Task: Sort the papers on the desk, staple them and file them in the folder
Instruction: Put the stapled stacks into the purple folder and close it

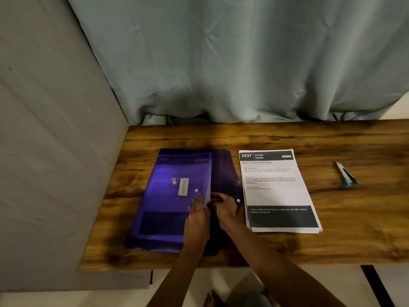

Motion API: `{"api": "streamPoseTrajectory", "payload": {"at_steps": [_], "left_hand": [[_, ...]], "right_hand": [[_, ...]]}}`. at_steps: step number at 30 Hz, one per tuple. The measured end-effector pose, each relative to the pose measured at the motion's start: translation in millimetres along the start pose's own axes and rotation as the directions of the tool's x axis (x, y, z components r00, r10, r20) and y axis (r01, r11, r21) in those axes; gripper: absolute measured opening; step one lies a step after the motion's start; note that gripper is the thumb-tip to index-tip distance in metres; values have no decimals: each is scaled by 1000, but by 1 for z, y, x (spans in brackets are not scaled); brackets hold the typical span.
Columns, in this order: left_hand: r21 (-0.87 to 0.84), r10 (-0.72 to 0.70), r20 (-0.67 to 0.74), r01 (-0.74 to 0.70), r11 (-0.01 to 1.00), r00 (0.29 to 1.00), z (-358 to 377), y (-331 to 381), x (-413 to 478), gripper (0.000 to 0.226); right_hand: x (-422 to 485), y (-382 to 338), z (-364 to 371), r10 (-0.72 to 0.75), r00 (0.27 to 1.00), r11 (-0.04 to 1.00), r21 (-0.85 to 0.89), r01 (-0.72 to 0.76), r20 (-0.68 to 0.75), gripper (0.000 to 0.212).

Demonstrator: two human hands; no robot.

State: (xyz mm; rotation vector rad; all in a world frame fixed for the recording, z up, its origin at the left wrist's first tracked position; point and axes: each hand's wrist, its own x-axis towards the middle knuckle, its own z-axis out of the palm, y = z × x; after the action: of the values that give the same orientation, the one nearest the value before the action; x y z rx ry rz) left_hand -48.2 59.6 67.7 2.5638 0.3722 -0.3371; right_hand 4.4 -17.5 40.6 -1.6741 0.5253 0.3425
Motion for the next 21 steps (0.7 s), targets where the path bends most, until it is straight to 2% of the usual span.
{"api": "streamPoseTrajectory", "payload": {"at_steps": [3,7,11,13,17,19,21], "left_hand": [[-59,22,-55,-25,998,998,-2,1,-2,58],[-100,-4,-49,-1,995,999,-2,-1,-3,58],[-174,-3,-41,-4,985,999,0,-1,-5,54],[-157,-38,-12,36,987,999,0,0,-2,53],[-111,11,13,-10,994,1000,2,-1,2,58],[-137,30,-1,-30,990,1000,6,-4,0,56],[-142,65,-39,-70,987,997,11,-7,-1,53]], "right_hand": [[4,1,4,27,1000,999,34,-26,-4,23],[2,3,4,6,999,1000,-18,-6,33,23],[0,3,-2,-181,979,936,-289,202,97,27],[-2,3,-6,-253,955,897,-333,291,155,28],[-4,0,-20,-316,910,805,-433,406,267,29],[-4,0,-28,-350,901,774,-462,433,257,29],[-5,0,-37,-401,897,762,-476,439,185,31]]}}
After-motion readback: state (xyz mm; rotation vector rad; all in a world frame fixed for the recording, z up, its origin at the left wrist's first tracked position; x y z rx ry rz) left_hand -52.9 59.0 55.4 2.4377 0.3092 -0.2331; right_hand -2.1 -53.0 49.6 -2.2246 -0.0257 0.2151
